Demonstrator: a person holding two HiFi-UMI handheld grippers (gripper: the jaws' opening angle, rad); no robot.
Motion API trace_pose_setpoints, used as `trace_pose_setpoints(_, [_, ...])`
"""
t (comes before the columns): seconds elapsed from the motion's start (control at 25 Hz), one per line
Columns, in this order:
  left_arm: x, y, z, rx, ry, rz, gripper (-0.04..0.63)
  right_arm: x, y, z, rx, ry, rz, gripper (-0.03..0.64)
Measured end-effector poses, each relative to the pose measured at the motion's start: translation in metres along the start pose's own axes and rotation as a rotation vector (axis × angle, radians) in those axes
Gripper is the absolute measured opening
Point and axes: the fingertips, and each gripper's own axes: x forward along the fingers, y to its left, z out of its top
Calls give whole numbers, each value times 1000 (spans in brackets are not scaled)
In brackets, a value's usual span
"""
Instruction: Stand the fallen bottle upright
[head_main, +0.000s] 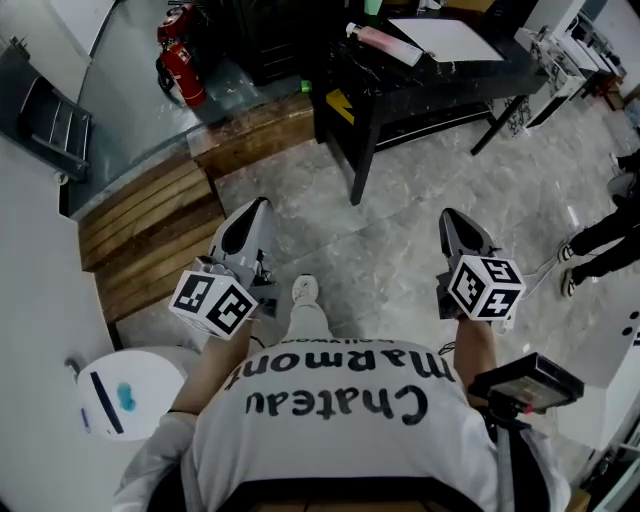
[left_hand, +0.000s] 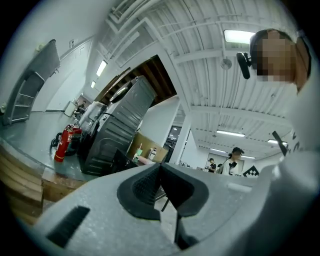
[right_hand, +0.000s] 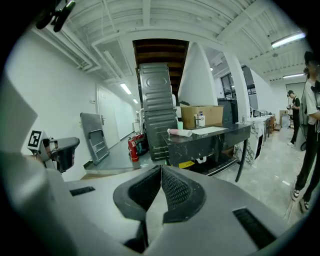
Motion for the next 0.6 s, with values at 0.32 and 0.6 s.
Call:
trace_pose_setpoints(0.32, [87, 90, 51, -19, -7, -29, 14, 103, 4, 57, 27, -18, -41, 14])
trace_pose_setpoints(0.6, [134, 141, 98, -12, -30, -89, 14, 160, 32, 116, 34, -94, -42, 14])
